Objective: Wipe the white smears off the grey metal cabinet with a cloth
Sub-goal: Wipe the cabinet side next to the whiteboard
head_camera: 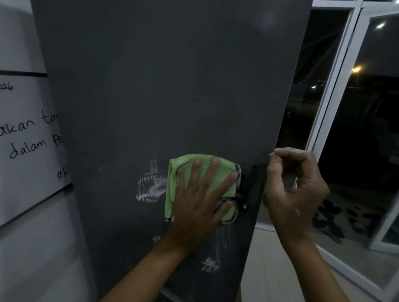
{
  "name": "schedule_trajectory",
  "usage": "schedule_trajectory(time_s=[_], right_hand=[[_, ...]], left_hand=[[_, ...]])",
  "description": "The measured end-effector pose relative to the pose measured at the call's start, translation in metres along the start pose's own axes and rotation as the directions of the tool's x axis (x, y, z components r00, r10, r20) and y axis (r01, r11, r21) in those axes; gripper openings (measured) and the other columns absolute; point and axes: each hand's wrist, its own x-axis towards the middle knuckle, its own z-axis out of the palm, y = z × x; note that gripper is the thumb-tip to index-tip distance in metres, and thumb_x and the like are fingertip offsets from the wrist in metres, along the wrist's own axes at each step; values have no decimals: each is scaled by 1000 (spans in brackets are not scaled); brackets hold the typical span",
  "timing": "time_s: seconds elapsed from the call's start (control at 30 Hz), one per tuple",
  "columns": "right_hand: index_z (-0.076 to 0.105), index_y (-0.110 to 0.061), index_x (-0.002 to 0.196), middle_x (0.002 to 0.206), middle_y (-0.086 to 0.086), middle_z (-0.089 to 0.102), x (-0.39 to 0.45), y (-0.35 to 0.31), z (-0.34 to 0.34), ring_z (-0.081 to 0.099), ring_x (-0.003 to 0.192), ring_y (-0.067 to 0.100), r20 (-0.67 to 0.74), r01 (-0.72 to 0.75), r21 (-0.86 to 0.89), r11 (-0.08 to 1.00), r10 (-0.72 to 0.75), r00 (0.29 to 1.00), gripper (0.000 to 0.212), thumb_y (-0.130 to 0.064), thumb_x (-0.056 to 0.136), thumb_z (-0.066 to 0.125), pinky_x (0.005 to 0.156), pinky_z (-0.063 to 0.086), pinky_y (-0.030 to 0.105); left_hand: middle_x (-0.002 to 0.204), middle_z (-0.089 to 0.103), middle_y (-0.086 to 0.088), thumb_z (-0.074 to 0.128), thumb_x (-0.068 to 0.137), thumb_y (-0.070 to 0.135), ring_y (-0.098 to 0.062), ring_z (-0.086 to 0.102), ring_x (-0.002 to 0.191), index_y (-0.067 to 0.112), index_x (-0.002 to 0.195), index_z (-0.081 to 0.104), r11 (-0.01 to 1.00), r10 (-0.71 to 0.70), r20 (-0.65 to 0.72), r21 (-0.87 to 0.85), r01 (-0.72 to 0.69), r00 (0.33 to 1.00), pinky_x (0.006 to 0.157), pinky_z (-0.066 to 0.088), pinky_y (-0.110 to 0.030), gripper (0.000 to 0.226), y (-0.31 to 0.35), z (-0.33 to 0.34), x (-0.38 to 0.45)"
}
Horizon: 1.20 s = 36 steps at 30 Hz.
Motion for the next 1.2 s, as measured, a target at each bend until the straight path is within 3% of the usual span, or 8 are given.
schedule_trajectory(time_s=[0.23, 0.37, 0.5, 0.6, 0.73, 0.93, 1.07, 1.2], right_hand=[[64, -15, 108, 97, -12, 65, 11, 7, -10, 66, 85, 9, -17, -10, 9, 1000, 10, 1000, 11, -7, 101, 66, 75, 53, 21], [64, -14, 108, 97, -2, 66, 19, 1, -3, 66, 84, 10, 4, 12, 15, 1000, -12, 1000, 9, -7, 102, 66, 75, 53, 23], [64, -15, 109, 99, -7, 65, 19, 0, 6, 66, 86, 8, -14, 46, 17, 999, -45, 999, 8, -10, 103, 65, 76, 52, 21], [65, -15, 108, 98, -6, 66, 8, 2, 11, 67, 86, 11, -15, 22, 19, 1000, -21, 1000, 9, -9, 102, 65, 75, 53, 24], [65, -11, 108, 97, 4, 66, -5, 3, 17, 67, 86, 18, 28, 18, 12, 1000, -18, 999, 8, -6, 101, 65, 76, 54, 29], [63, -10, 107, 98, 7, 65, -13, -1, 21, 66, 87, 18, 36, 41, 15, 999, -41, 999, 10, -2, 100, 64, 78, 53, 24], [66, 0, 103, 98, 6, 65, -16, -1, 24, 64, 90, 9, 83, 59, -20, 998, -57, 995, 6, 1, 98, 66, 82, 51, 18], [66, -4, 104, 96, 7, 65, -8, 3, 16, 65, 88, 13, 51, 89, 2, 996, -89, 995, 4, -2, 100, 65, 80, 50, 20]], left_hand=[[176, 4, -6, 42, 110, 44, -39, 3, 161, 36, 166, 17, 1000, 27, 50, 6, -27, 998, 125, -1, -66, 62, -5, -3, 12], [176, 3, -6, 33, 112, 42, -37, -2, 162, 36, 167, 16, 1000, -4, -52, 7, 4, 999, 126, 2, -66, 57, -3, -20, 74], [175, 12, -9, 43, 107, 36, -36, -2, 161, 34, 166, 21, 997, -81, -140, -18, 79, 987, 127, 4, -66, 62, -5, -27, 117], [173, 16, -13, 34, 110, 43, -36, 1, 161, 34, 165, 27, 998, -68, -160, -15, 66, 985, 126, 6, -66, 56, -4, -21, 111], [166, 16, -25, 51, 105, 54, -42, 7, 160, 38, 161, 35, 991, -119, -185, -84, 105, 976, 126, 9, -65, 61, -1, -6, 77], [173, 17, -7, 55, 107, 48, -36, 19, 159, 33, 164, 30, 997, -75, -91, -41, 71, 993, 126, 15, -64, 64, 1, 12, -4], [175, 14, -1, 48, 109, 47, -35, 13, 161, 33, 166, 24, 997, -50, -31, -68, 48, 998, 127, 6, -61, 63, -6, 7, -3], [175, 15, -1, 45, 110, 45, -35, 12, 161, 36, 165, 22, 999, -42, -57, -16, 41, 997, 126, 6, -62, 60, -23, -5, 15]])
